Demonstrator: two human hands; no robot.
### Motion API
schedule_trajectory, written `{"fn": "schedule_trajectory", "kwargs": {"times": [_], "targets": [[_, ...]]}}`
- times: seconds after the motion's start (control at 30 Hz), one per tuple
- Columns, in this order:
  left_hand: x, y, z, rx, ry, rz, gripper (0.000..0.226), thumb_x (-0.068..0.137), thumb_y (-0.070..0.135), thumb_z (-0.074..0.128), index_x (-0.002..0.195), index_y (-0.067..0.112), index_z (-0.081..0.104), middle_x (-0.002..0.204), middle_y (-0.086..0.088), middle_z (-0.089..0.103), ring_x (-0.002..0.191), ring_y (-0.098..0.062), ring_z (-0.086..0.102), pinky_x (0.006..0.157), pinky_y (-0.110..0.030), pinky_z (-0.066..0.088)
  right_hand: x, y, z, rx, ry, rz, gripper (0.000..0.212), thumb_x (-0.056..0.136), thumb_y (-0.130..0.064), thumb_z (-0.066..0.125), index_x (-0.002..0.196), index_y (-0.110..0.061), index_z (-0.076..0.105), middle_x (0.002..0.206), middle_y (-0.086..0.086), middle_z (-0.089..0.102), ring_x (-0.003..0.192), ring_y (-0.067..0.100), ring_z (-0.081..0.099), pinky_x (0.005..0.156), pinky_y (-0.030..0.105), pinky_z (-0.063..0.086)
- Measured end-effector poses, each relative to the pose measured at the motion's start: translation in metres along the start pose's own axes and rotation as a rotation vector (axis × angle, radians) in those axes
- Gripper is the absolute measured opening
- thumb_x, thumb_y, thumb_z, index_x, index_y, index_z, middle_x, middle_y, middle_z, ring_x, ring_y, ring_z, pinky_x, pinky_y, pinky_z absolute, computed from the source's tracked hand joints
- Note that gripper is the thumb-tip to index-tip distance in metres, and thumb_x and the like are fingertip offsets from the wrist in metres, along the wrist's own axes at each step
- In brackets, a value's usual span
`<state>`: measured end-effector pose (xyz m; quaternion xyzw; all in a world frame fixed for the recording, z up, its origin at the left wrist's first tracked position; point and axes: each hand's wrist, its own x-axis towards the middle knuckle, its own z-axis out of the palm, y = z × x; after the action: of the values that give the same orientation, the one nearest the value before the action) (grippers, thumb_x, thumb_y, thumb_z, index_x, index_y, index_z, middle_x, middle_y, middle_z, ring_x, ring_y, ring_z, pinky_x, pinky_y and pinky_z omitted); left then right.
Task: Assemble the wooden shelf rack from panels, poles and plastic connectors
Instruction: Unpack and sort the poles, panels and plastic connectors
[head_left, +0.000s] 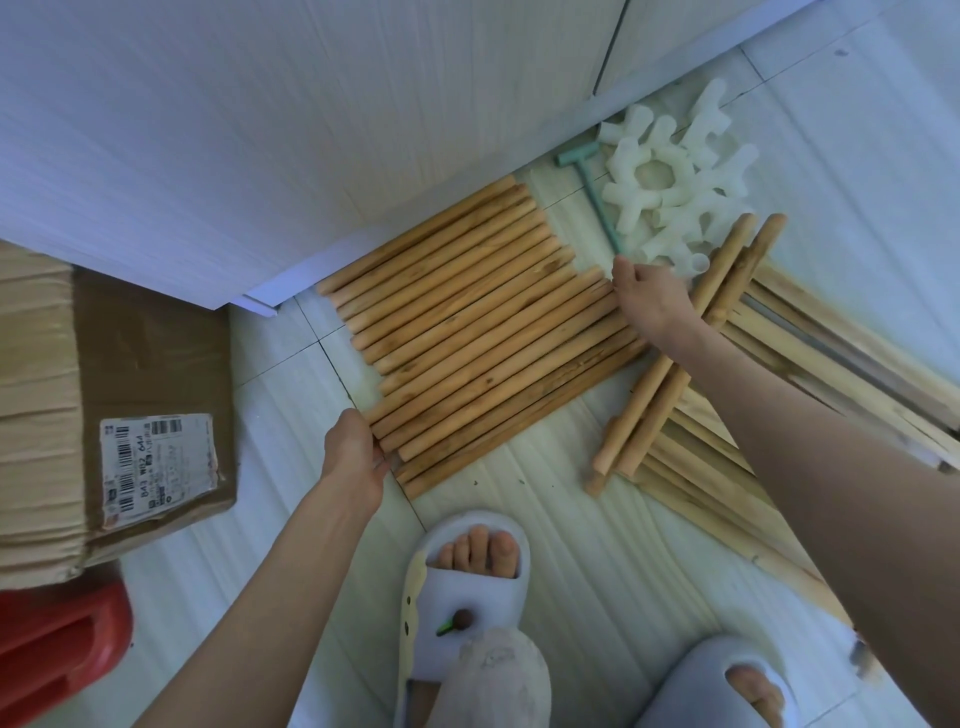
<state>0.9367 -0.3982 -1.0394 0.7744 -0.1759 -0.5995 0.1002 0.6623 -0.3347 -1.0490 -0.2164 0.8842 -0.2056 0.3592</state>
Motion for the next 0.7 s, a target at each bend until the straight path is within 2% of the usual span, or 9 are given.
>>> {"fn": "schedule_trajectory", "kwargs": {"times": [0.03, 0.1, 0.17, 0.2, 0.27, 0.37, 0.43, 0.47, 0.7], "targets": [[0.001, 0.000, -0.001, 0.010, 0.000, 0.012, 0.034, 0.094, 0.012, 0.026, 0.073, 0.015, 0.052, 0.067, -0.003, 0.049, 0.055, -0.015, 0.042, 0.052, -0.022, 0.047, -0.001, 0.001, 0.000, -0.019, -0.001, 0.000, 0.050, 0.101, -0.035, 0.026, 0.058, -0.012, 0.039, 0.061, 0.003, 0.041, 0.056, 0.014, 0.038, 0.052, 0.026, 0.030], [0.002, -0.001, -0.002, 0.050, 0.014, 0.020, 0.032, 0.094, 0.013, 0.026, 0.078, 0.014, 0.053, 0.077, -0.003, 0.053, 0.068, -0.016, 0.048, 0.072, -0.028, 0.046, -0.002, 0.004, -0.001, -0.070, -0.018, 0.006, 0.050, 0.102, -0.035, 0.026, 0.061, -0.010, 0.041, 0.065, 0.005, 0.044, 0.062, 0.018, 0.042, 0.061, 0.027, 0.033], [0.004, -0.005, -0.002, 0.100, 0.035, 0.014, 0.030, 0.094, 0.013, 0.027, 0.089, 0.012, 0.057, 0.082, -0.002, 0.050, 0.083, -0.019, 0.047, 0.095, -0.035, 0.041, -0.003, 0.006, -0.002, -0.120, -0.043, 0.025, 0.046, 0.102, -0.035, 0.025, 0.075, -0.005, 0.048, 0.079, 0.011, 0.050, 0.077, 0.024, 0.047, 0.070, 0.027, 0.033], [0.003, -0.008, -0.002, 0.111, 0.037, 0.007, 0.031, 0.094, 0.013, 0.027, 0.098, 0.012, 0.058, 0.080, -0.002, 0.047, 0.085, -0.020, 0.045, 0.098, -0.036, 0.038, -0.003, 0.006, -0.001, -0.134, -0.050, 0.029, 0.044, 0.102, -0.035, 0.025, 0.082, -0.004, 0.049, 0.086, 0.013, 0.051, 0.082, 0.025, 0.048, 0.072, 0.027, 0.033], [-0.003, -0.014, -0.001, 0.103, 0.002, -0.012, 0.036, 0.094, 0.011, 0.028, 0.107, 0.011, 0.061, 0.073, -0.002, 0.049, 0.075, -0.019, 0.047, 0.083, -0.033, 0.045, -0.005, 0.004, 0.000, -0.146, -0.061, 0.016, 0.045, 0.102, -0.034, 0.024, 0.092, -0.002, 0.055, 0.094, 0.018, 0.053, 0.092, 0.031, 0.052, 0.075, 0.029, 0.036], [-0.011, -0.018, 0.002, 0.046, -0.078, -0.030, 0.036, 0.096, 0.010, 0.029, 0.082, 0.013, 0.062, 0.050, -0.003, 0.059, 0.056, -0.016, 0.053, 0.052, -0.027, 0.049, -0.007, -0.002, 0.004, -0.157, -0.083, 0.011, 0.052, 0.103, -0.034, 0.022, 0.111, 0.005, 0.057, 0.112, 0.022, 0.057, 0.107, 0.035, 0.052, 0.087, 0.032, 0.039], [-0.010, -0.017, 0.002, 0.017, -0.095, -0.031, 0.036, 0.096, 0.009, 0.029, 0.089, 0.010, 0.064, 0.042, 0.001, 0.058, 0.050, -0.014, 0.053, 0.049, -0.027, 0.049, -0.007, -0.004, 0.004, -0.157, -0.109, 0.023, 0.052, 0.103, -0.035, 0.021, 0.120, 0.002, 0.053, 0.119, 0.022, 0.056, 0.111, 0.034, 0.051, 0.090, 0.032, 0.038], [-0.008, -0.017, 0.001, 0.002, -0.093, -0.030, 0.037, 0.096, 0.009, 0.029, 0.083, 0.009, 0.063, 0.042, 0.001, 0.059, 0.052, -0.015, 0.055, 0.048, -0.027, 0.050, -0.007, -0.004, 0.004, -0.150, -0.122, 0.034, 0.052, 0.103, -0.036, 0.021, 0.124, 0.001, 0.050, 0.121, 0.021, 0.055, 0.113, 0.034, 0.050, 0.091, 0.032, 0.037], [-0.008, -0.020, 0.001, -0.008, -0.058, -0.030, 0.035, 0.095, 0.007, 0.030, 0.073, 0.012, 0.057, 0.056, -0.004, 0.060, 0.058, -0.018, 0.055, 0.045, -0.027, 0.048, -0.017, -0.004, 0.004, -0.146, -0.140, 0.071, 0.056, 0.102, -0.038, 0.022, 0.132, 0.005, 0.043, 0.134, 0.023, 0.046, 0.123, 0.033, 0.044, 0.098, 0.032, 0.035]]}}
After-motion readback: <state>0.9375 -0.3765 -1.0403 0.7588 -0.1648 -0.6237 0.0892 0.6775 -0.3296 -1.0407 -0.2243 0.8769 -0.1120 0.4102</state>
